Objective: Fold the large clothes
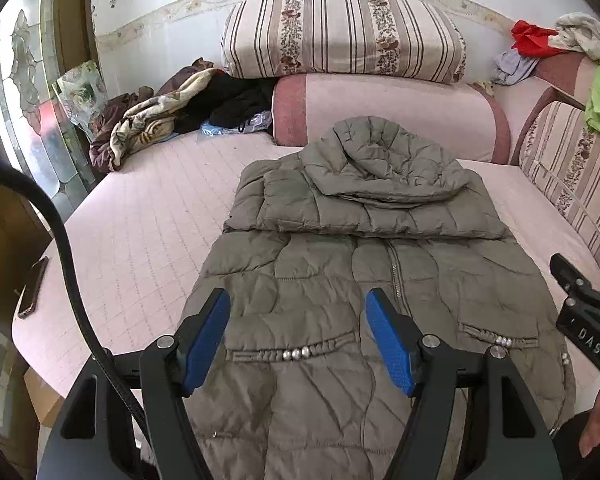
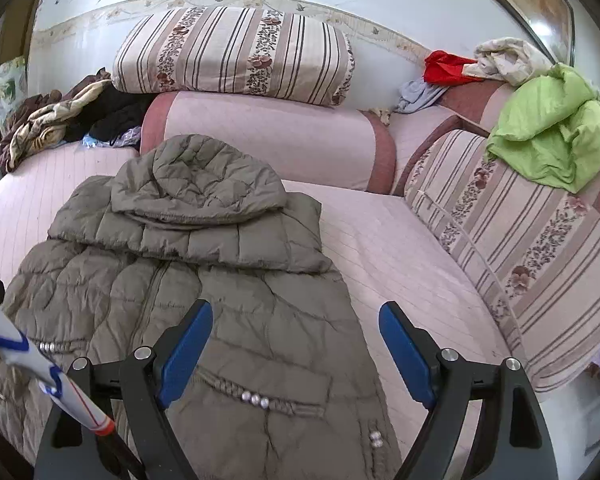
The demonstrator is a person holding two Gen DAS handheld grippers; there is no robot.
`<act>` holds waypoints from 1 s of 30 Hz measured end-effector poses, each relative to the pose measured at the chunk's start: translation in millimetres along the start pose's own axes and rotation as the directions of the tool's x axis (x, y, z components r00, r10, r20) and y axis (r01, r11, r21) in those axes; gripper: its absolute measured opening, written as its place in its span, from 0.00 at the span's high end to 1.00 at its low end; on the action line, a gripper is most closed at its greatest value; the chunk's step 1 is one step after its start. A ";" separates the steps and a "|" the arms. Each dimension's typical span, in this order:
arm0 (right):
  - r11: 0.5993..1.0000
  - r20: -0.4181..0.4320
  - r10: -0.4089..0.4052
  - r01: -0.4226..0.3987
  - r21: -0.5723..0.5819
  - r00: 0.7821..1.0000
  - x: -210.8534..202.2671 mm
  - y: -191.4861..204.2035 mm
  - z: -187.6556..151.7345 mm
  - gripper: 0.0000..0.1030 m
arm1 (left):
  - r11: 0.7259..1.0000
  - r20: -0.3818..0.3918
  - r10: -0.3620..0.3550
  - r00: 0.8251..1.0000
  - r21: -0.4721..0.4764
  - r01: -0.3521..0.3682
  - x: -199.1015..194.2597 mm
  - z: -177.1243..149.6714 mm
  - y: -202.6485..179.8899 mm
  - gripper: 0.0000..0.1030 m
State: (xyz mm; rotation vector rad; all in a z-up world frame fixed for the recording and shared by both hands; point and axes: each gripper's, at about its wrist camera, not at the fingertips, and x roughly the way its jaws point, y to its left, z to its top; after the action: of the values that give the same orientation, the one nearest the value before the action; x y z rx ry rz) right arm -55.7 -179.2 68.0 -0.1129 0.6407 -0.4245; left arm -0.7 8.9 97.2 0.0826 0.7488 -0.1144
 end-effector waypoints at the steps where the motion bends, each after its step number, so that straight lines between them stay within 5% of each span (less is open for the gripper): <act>1: 1.000 0.001 -0.002 0.002 -0.008 1.000 -4.8 1.4 -3.0 0.14 | 1.000 0.008 0.002 1.000 0.003 -0.002 -5.5 -1.9 -0.2 0.33; 30: 0.995 0.008 -0.038 0.039 -0.090 0.999 -56.2 19.7 -34.1 0.14 | 1.000 0.022 0.030 0.999 0.007 -0.030 -56.1 -42.3 10.6 0.33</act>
State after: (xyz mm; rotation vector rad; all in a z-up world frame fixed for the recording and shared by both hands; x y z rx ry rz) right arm -109.7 -136.9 67.4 -0.2130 0.6526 -0.4324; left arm -68.6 28.5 105.0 0.0994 0.7254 -0.0889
